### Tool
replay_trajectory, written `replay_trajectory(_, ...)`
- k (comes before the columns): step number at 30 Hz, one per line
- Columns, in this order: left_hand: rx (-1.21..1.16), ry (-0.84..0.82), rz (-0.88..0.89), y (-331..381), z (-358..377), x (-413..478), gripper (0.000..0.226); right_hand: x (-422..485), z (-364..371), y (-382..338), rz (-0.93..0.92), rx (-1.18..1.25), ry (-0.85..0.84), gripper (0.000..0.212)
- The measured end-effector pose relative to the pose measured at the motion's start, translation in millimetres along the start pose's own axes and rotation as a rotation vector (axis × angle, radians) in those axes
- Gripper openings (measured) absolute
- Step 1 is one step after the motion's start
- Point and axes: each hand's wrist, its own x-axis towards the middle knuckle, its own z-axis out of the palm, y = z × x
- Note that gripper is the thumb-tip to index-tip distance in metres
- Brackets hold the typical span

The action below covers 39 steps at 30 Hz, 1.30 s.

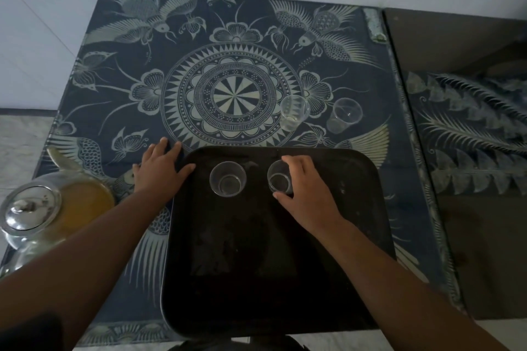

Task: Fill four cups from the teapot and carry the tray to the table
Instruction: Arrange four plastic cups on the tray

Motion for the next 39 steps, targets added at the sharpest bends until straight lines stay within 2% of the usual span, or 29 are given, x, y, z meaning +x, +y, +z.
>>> replay_trajectory(6, -0.014, -0.008, -0.006, 1.7, -2.3, 0.3, 0.077, -3.9, 2.2, 1.4, 0.005, -0.018, -0.001, 0.077)
replay_trajectory(13, -0.005, -0.002, 0.006, 1.3, -2.2, -0.5, 0.077, -7.0, 0.0, 5.2, 0.002, -0.006, -0.033, 0.093)
replay_trajectory(16, 0.004, -0.006, 0.004, 0.2, -1.7, -0.1, 0.077, -7.3, -6.6, 5.7, -0.031, 0.011, -0.026, 0.090)
replay_trajectory(21, -0.002, -0.016, 0.000, 1.3, -1.9, 0.9, 0.077, 3.0, -22.7, -0.9, -0.032, 0.133, -0.045, 0.073)
replay_trajectory(24, -0.004, -0.016, -0.008, 1.0, -2.0, 0.5, 0.077, 20.7, -33.4, -3.2, -0.063, 0.104, 0.000, 0.065)
replay_trajectory(33, -0.005, -0.016, -0.030, 3.0, -1.7, -0.4, 0.077, 99.1, -48.2, 12.9, -0.052, -0.092, 0.031, 0.073)
replay_trajectory(39, -0.032, -0.020, -0.045, 2.5, 0.2, 1.0, 0.077, 136.5, -44.3, 27.4, -0.005, -0.066, 0.046, 0.074)
